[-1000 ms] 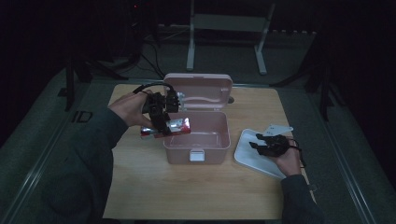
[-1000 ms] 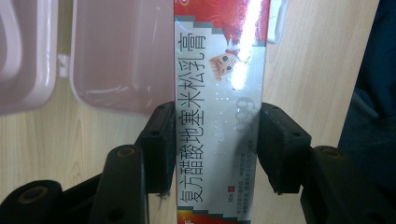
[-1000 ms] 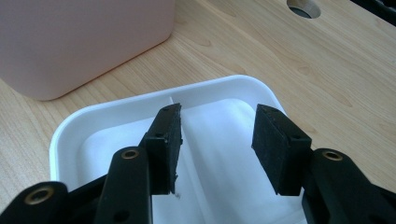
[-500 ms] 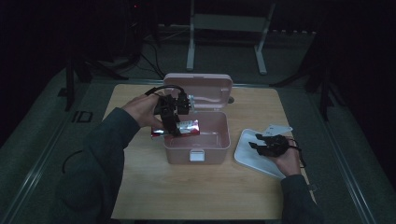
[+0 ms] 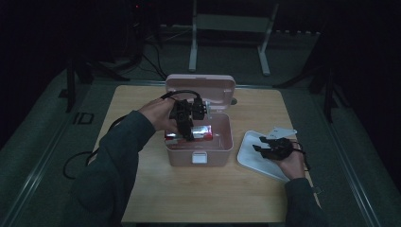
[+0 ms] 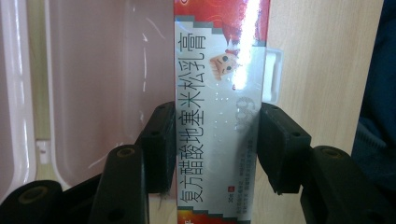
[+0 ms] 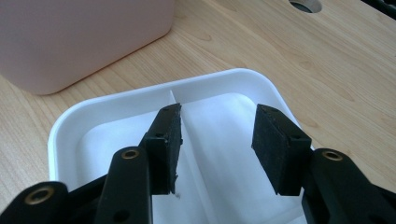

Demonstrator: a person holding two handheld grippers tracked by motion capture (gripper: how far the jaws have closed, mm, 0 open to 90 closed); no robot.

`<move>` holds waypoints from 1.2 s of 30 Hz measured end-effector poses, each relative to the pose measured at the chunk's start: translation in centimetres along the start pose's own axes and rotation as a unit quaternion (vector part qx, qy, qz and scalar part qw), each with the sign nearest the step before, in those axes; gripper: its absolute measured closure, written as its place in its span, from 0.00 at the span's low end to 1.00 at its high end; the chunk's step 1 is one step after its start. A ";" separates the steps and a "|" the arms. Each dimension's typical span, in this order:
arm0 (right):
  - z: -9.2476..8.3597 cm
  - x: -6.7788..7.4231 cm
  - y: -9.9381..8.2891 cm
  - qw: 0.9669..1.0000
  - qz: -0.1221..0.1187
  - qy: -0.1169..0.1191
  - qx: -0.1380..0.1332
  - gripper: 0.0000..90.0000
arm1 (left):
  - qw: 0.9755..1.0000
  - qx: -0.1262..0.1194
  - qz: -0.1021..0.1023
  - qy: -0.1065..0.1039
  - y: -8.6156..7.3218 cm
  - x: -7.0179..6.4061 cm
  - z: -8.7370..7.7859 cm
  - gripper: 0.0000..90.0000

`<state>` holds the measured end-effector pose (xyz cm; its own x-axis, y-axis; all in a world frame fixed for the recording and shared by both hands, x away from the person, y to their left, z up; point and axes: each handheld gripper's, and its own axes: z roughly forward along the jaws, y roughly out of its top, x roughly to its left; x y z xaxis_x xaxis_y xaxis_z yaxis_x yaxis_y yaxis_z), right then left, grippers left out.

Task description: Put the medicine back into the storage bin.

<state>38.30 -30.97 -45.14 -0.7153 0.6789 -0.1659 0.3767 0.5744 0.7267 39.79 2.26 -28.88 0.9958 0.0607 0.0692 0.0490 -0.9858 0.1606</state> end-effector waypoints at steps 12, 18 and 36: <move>0.1 0.1 0.1 1.000 0.000 0.001 0.000 0.58 | 1.000 0.018 0.010 -0.009 0.9 -0.1 1.5 0.57; 0.1 0.1 0.0 1.000 0.002 0.000 0.000 0.58 | 0.999 0.027 0.014 -0.012 1.3 -0.1 2.2 0.57; 0.0 0.1 0.1 1.000 0.001 0.000 -0.001 0.58 | 0.999 0.033 0.008 -0.021 1.1 0.0 3.5 0.57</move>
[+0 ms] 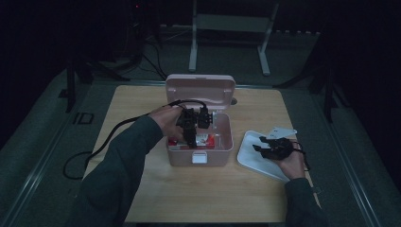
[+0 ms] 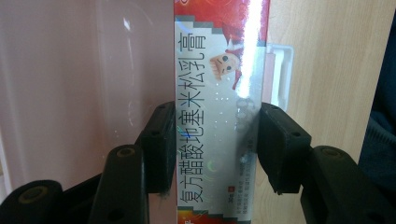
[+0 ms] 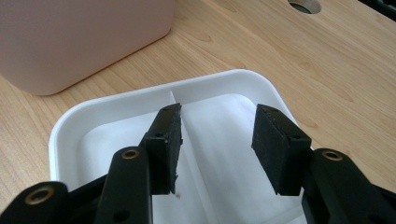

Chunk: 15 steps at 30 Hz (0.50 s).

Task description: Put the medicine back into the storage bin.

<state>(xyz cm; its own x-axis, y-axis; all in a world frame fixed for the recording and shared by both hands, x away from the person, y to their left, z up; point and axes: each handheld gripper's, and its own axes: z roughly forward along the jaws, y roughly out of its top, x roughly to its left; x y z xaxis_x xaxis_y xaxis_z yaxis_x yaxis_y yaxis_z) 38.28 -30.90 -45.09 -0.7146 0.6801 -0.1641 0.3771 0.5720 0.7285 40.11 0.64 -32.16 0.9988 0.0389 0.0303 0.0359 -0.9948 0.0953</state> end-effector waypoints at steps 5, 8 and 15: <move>0.0 0.0 0.0 1.000 0.000 0.000 0.000 0.58 | 1.000 -0.003 -0.004 -0.001 0.1 0.0 0.1 0.57; 0.0 0.0 0.0 1.000 -0.001 0.000 0.001 0.58 | 1.000 0.001 0.000 -0.001 0.3 0.1 0.2 0.57; -0.1 -0.1 -0.1 1.000 0.001 -0.001 0.001 0.58 | 1.000 0.005 0.002 -0.004 0.5 0.0 0.6 0.57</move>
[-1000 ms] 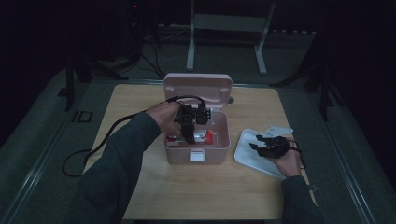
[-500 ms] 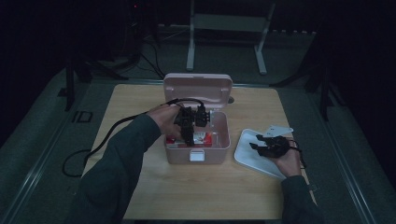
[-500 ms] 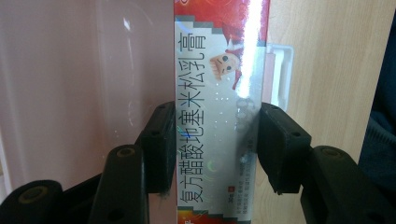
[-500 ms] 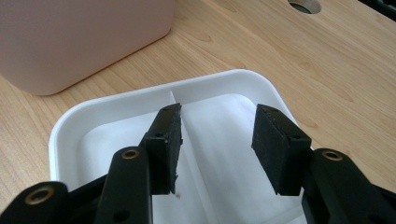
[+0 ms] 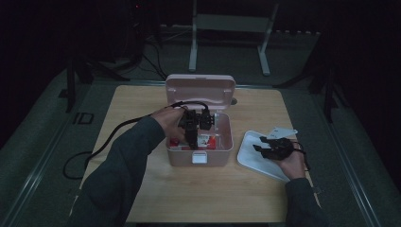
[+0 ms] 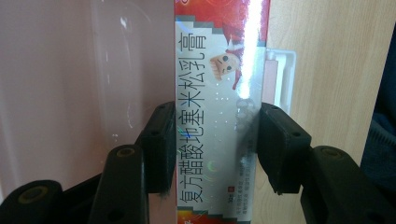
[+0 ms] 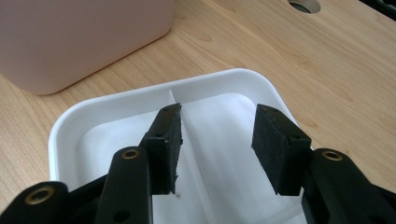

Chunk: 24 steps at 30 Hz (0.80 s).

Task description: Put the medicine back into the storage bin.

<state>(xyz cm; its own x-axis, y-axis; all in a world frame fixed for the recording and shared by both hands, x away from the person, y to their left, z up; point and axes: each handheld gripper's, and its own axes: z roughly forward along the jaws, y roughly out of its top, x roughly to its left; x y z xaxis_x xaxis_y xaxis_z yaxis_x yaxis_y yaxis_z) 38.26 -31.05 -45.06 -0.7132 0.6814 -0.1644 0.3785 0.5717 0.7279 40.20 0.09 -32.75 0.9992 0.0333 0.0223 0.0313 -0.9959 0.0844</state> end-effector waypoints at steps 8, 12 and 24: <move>0.1 0.0 0.0 1.000 -0.001 0.000 0.000 0.58 | 1.000 0.002 0.001 -0.003 0.0 0.0 0.1 0.57; 0.1 0.0 0.0 1.000 -0.001 0.000 0.000 0.57 | 1.000 0.003 0.001 -0.003 0.1 0.1 0.1 0.56; 0.1 0.0 -0.2 1.000 0.002 -0.001 0.000 0.57 | 1.000 0.008 0.001 -0.007 0.3 0.2 0.5 0.56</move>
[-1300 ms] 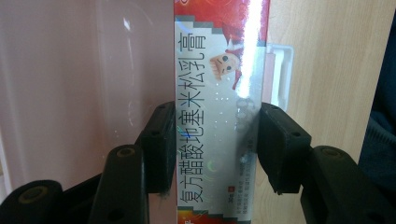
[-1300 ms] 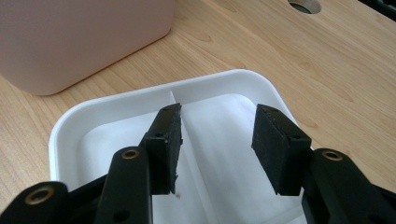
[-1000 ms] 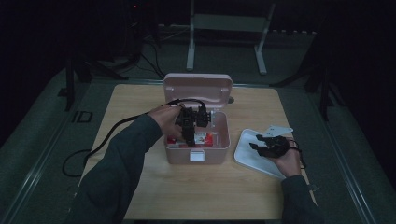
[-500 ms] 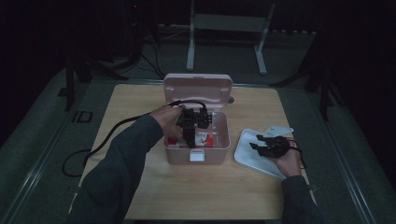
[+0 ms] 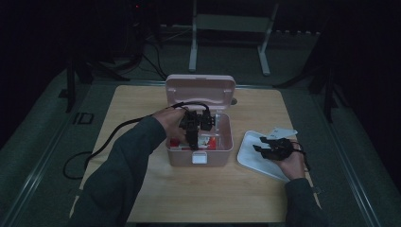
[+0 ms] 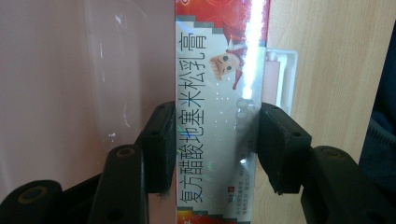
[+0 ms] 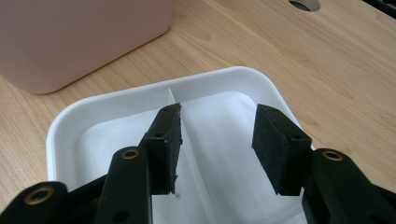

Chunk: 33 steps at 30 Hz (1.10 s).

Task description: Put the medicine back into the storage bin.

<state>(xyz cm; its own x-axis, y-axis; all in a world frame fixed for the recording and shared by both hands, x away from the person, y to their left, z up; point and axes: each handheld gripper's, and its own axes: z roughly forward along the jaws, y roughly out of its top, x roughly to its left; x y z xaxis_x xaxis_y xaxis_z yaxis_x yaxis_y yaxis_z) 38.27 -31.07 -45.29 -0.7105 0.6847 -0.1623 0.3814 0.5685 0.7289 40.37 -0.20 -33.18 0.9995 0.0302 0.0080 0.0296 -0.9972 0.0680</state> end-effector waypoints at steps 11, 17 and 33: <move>0.1 0.1 0.0 1.000 -0.006 -0.004 0.006 0.57 | 1.000 0.005 -0.007 -0.011 0.1 0.1 0.1 0.55; 0.2 0.1 0.0 1.000 -0.008 -0.005 0.008 0.57 | 1.000 0.002 -0.011 -0.025 0.0 0.1 0.0 0.54; 0.1 0.1 0.1 1.000 -0.009 -0.006 0.009 0.57 | 0.999 -0.025 -0.028 -0.005 -1.4 0.4 -1.4 0.57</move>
<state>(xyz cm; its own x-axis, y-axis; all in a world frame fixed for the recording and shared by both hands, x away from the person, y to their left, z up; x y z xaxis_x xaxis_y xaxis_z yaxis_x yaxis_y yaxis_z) 38.30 -30.90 -45.26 -0.7107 0.6792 -0.1832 0.3790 0.5890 0.7138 40.69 1.27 -31.84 0.9963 0.0858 -0.0063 0.0860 -0.9893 0.1182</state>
